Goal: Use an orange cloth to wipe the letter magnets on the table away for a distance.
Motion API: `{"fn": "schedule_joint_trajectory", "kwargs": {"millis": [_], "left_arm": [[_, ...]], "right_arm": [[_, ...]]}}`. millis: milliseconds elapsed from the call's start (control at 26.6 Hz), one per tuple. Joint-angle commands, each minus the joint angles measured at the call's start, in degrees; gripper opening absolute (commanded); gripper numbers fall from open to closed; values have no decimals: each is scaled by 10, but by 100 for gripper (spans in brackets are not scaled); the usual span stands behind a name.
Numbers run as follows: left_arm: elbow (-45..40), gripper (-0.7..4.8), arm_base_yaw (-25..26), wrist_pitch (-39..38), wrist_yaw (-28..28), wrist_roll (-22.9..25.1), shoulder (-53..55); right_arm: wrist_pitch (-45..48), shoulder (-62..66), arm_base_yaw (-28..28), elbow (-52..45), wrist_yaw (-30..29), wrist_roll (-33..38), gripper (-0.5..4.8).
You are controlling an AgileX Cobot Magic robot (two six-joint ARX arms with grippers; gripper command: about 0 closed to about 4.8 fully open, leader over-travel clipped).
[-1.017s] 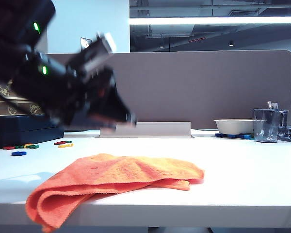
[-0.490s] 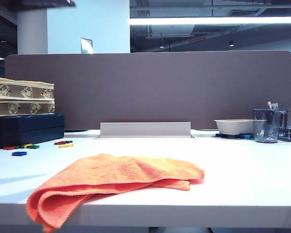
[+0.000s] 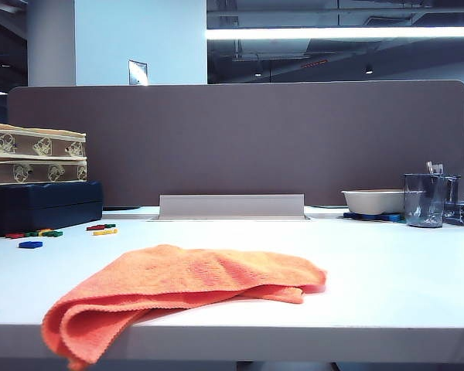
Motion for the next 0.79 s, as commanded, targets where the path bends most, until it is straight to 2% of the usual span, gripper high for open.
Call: {"fn": "schedule_joint_trajectory", "kwargs": {"millis": [38,301,339,791], "left_arm": [[-5,281,-1,-57,-25,5,-60],[-68,279,-1,-107,-42,-3,-200],[-89,279,-1,-94,-46,-4,-228],[-196,279,3,45,-66,-15,-226]], "right_arm": [[9,-2,0,-4,0,1,-5],[9,-2,0,-4,0,1,-5],[9,-2,0,-4,0,0,-5],[-5,-2,0,-4,2,1,-5]]}}
